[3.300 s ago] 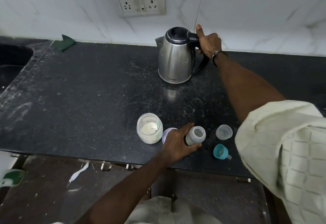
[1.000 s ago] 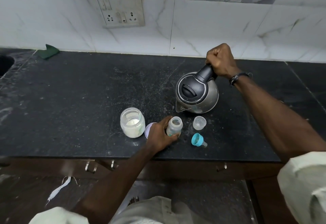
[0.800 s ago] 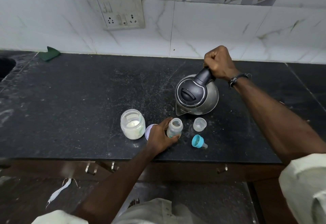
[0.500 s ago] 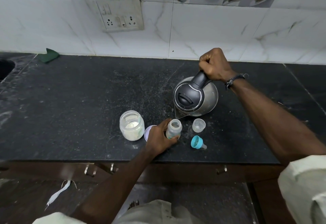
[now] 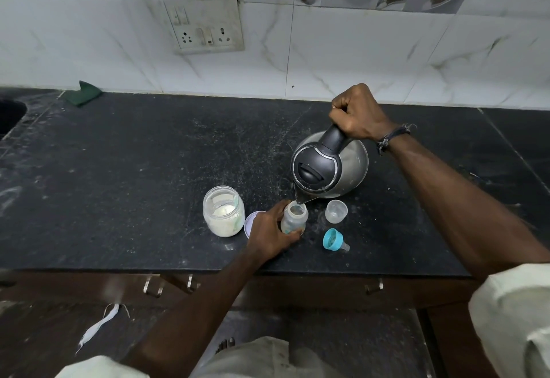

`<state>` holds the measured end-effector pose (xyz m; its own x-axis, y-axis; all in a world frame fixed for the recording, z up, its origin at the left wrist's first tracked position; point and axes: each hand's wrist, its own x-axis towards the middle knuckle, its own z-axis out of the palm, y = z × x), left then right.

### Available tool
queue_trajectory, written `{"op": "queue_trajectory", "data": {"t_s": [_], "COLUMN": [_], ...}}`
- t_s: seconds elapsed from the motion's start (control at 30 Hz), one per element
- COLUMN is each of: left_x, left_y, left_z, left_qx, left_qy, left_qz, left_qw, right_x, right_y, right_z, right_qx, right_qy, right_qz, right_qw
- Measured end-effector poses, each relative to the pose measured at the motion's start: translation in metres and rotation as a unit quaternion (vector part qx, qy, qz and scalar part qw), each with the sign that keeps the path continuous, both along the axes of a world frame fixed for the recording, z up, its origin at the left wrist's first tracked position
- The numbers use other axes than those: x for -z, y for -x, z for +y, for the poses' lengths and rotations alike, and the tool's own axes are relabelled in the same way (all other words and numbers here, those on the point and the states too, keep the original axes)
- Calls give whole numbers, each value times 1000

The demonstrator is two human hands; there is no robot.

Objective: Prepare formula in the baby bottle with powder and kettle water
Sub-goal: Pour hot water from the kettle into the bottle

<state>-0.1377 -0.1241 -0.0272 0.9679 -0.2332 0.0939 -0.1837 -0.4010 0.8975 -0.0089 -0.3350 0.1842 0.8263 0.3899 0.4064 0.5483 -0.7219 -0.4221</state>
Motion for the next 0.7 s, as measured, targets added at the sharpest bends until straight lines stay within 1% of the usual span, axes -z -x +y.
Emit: {"op": "queue_trajectory", "data": {"t_s": [0.4,0.7], "left_x": [-2,0], "left_y": [1,1], "left_z": [1,1], "left_qx": [4,3], "left_qy": [-6,-6], "left_qz": [-12,-13], "left_qw": [1000,1000], "right_x": [-6,-5], "right_y": [7,7], "right_z": [5,1], "right_qx": [-17,-11], "right_qy": [19,33], "right_qz": [-8,-18], "right_qw": [1000,999]}}
